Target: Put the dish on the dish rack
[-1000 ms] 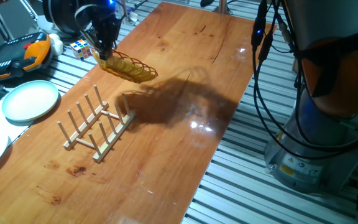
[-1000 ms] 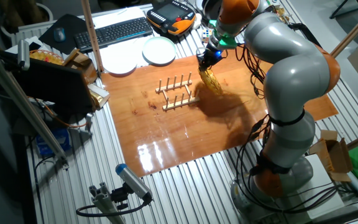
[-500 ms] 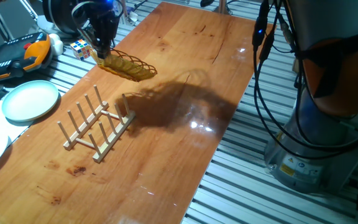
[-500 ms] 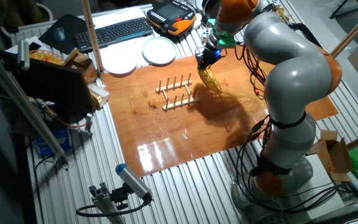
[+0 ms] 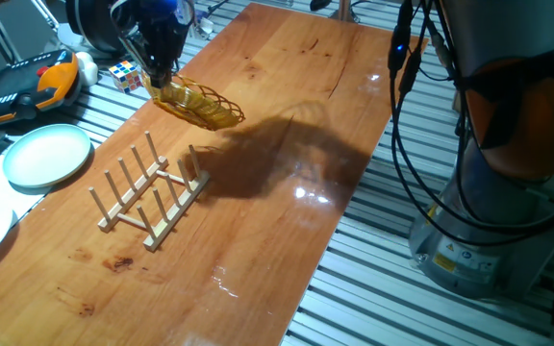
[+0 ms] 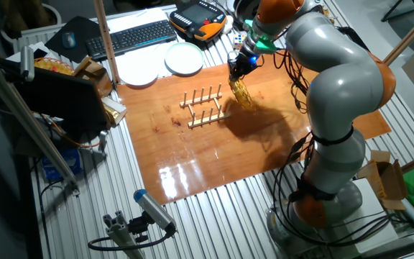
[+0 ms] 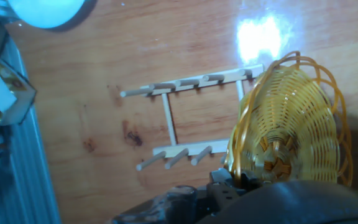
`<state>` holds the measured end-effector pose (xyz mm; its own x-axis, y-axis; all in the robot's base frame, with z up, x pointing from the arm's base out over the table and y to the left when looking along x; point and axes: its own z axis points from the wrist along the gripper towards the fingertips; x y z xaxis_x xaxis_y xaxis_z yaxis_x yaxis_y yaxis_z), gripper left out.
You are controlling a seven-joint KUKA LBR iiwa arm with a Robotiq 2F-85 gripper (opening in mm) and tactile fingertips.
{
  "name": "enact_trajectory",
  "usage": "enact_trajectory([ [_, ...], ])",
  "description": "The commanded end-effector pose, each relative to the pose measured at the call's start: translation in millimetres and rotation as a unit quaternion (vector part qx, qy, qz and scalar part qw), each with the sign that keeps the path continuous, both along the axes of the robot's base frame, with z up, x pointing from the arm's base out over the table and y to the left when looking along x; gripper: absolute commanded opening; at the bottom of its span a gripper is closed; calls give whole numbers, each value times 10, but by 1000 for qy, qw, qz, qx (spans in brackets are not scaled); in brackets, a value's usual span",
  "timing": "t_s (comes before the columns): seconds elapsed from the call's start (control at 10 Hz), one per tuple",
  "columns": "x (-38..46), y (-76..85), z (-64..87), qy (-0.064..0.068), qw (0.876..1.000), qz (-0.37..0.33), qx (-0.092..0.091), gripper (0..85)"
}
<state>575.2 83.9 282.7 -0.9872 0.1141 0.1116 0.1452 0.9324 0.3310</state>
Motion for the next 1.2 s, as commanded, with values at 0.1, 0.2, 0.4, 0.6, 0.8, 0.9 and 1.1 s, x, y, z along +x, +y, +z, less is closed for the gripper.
enact_trajectory([
  [0.1,-10,14,25,0,1000,0,4,7],
  [0.2,-7,10,19,-3,1000,1,-5,7],
  [0.4,-7,10,19,-12,999,6,-36,7],
  [0.6,-7,10,19,-11,999,-4,-41,7],
  [0.8,-7,10,19,-22,999,-9,-44,7],
  [0.9,-7,10,19,-26,999,-9,-37,7],
  [1.1,-7,10,19,-14,1000,-14,-10,7],
])
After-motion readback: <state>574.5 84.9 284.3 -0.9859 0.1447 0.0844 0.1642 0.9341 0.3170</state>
